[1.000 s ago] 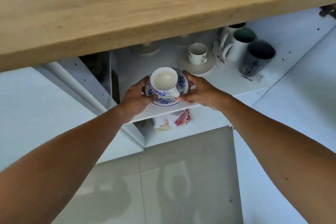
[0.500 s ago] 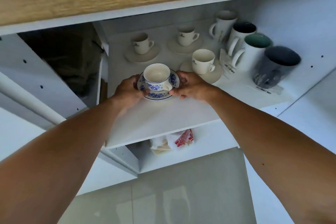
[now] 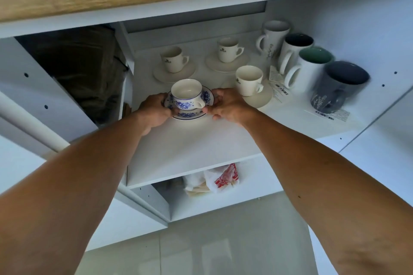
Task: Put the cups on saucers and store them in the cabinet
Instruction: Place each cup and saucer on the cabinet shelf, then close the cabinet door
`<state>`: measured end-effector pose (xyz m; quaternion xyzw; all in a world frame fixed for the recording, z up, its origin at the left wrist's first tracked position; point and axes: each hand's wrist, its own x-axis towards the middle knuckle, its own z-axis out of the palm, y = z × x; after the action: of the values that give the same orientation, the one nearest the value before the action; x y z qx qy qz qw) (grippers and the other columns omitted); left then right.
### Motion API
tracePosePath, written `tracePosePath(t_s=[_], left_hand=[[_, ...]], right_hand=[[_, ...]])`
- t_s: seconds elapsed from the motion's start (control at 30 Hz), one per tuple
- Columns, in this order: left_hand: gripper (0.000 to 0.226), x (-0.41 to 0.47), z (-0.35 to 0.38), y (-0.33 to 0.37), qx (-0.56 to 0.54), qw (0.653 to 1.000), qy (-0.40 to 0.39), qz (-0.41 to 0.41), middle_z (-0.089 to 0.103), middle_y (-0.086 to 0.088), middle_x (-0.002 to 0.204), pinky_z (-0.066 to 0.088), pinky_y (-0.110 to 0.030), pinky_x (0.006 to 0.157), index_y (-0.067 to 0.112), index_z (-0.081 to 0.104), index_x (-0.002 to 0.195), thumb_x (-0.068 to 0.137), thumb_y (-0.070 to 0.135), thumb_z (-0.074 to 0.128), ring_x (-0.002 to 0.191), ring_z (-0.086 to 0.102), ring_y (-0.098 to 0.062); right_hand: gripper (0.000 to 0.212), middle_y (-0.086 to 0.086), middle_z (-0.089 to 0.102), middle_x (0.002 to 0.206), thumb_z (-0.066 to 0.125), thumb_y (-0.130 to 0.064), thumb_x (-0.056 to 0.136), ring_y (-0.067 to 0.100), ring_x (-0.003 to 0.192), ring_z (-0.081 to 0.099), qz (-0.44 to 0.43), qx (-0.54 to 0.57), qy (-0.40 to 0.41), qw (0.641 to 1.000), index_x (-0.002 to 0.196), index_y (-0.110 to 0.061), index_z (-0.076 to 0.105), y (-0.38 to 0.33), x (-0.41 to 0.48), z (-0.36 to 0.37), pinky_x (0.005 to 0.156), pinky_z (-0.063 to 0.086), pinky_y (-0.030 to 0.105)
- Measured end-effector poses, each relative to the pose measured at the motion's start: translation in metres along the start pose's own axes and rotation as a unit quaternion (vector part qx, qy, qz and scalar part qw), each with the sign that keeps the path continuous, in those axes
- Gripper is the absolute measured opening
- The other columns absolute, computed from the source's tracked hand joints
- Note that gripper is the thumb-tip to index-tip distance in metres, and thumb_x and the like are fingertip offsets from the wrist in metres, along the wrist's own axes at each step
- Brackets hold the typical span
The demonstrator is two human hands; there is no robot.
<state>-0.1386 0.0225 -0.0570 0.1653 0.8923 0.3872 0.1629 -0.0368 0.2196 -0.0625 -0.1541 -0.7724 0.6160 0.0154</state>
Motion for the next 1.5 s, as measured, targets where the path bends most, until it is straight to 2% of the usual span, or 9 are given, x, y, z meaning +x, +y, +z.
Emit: tracePosePath(t_s=[0.43,0.6,0.73,0.8,0.9,1.03,1.13,1.33,1.5], left_hand=[[0.048,0.0,-0.001,-0.005,0.071,0.997,-0.004,0.018,0.067,0.001,0.124,0.047,-0.04,0.101,0.029,0.057,0.13,0.085,0.038,0.07,0.114,0.061,-0.023],[0.07,-0.012,-0.002,-0.005,0.081,0.995,0.039,-0.036,0.061,0.0,0.128,0.038,-0.028,0.093,0.027,0.038,0.141,0.082,0.049,0.068,0.126,0.051,-0.026],[0.079,-0.046,-0.005,-0.001,0.062,0.996,0.033,-0.056,0.06,0.002,0.102,0.041,-0.026,0.086,0.03,0.029,0.148,0.082,0.039,0.071,0.109,0.057,-0.023],[0.085,-0.068,-0.005,0.006,0.059,0.997,0.03,-0.046,0.061,0.0,0.107,0.045,-0.027,0.09,0.03,0.024,0.151,0.082,0.036,0.073,0.111,0.058,-0.024],[0.09,-0.112,-0.013,0.022,0.085,0.996,-0.015,-0.016,0.051,-0.008,0.14,0.044,-0.037,0.106,0.029,0.016,0.154,0.084,0.039,0.072,0.128,0.05,-0.026],[0.092,-0.173,-0.033,0.051,0.183,0.977,-0.063,0.086,0.014,-0.003,0.163,0.02,-0.04,0.12,0.035,0.002,0.155,0.088,0.049,0.063,0.149,0.015,-0.024],[0.089,-0.216,-0.049,0.078,0.266,0.951,-0.057,0.147,-0.008,0.0,0.165,0.011,-0.045,0.122,0.039,-0.005,0.154,0.089,0.059,0.053,0.151,-0.003,-0.023],[0.085,-0.306,-0.081,0.137,0.296,0.945,-0.041,0.135,-0.013,0.0,0.164,0.011,-0.052,0.119,0.041,-0.008,0.152,0.088,0.072,0.038,0.15,-0.012,-0.025],[0.084,-0.371,-0.107,0.177,0.281,0.95,-0.027,0.135,-0.01,0.001,0.164,0.012,-0.05,0.118,0.041,-0.003,0.153,0.086,0.074,0.035,0.15,-0.012,-0.026]], right_hand=[[0.041,-0.007,0.064,0.077,0.078,-0.002,0.081,0.003,0.07,0.061,0.024,-0.019,0.037,0.999,0.12,-0.003,0.063,0.001,-0.001,-0.003,0.048,0.052,0.015],[0.077,0.013,0.059,0.115,0.078,-0.004,0.082,0.02,0.097,0.06,0.054,0.008,0.063,0.997,0.148,-0.003,0.037,-0.004,-0.022,-0.004,0.054,0.055,0.019],[0.074,0.011,0.06,0.122,0.078,-0.017,0.085,0.021,0.099,0.061,0.052,-0.07,0.054,0.995,0.148,-0.009,0.04,-0.009,-0.053,-0.008,0.063,0.058,0.022],[0.072,0.009,0.06,0.124,0.074,-0.024,0.088,0.023,0.105,0.063,0.043,-0.135,0.034,0.989,0.149,-0.011,0.039,-0.013,-0.072,-0.012,0.083,0.059,0.031],[0.073,0.011,0.055,0.137,0.068,-0.034,0.092,0.022,0.116,0.059,0.039,-0.217,0.006,0.975,0.152,-0.013,0.033,-0.032,-0.109,-0.019,0.102,0.045,0.03],[0.077,0.01,0.031,0.16,0.058,-0.045,0.095,0.026,0.145,0.033,0.018,-0.333,-0.024,0.943,0.156,-0.016,0.021,-0.068,-0.164,-0.032,0.116,0.028,0.036],[0.079,0.009,0.02,0.164,0.051,-0.051,0.097,0.028,0.149,0.021,0.022,-0.386,-0.034,0.922,0.158,-0.018,0.013,-0.1,-0.21,-0.041,0.118,0.022,0.04],[0.08,0.009,0.004,0.166,0.034,-0.065,0.096,0.03,0.152,0.003,0.039,-0.544,-0.058,0.836,0.158,-0.027,0.001,-0.162,-0.311,-0.065,0.12,0.02,0.048],[0.078,0.006,-0.003,0.167,0.03,-0.066,0.096,0.03,0.152,-0.005,0.036,-0.56,-0.023,0.827,0.157,-0.03,-0.001,-0.21,-0.379,-0.087,0.12,0.009,0.051]])
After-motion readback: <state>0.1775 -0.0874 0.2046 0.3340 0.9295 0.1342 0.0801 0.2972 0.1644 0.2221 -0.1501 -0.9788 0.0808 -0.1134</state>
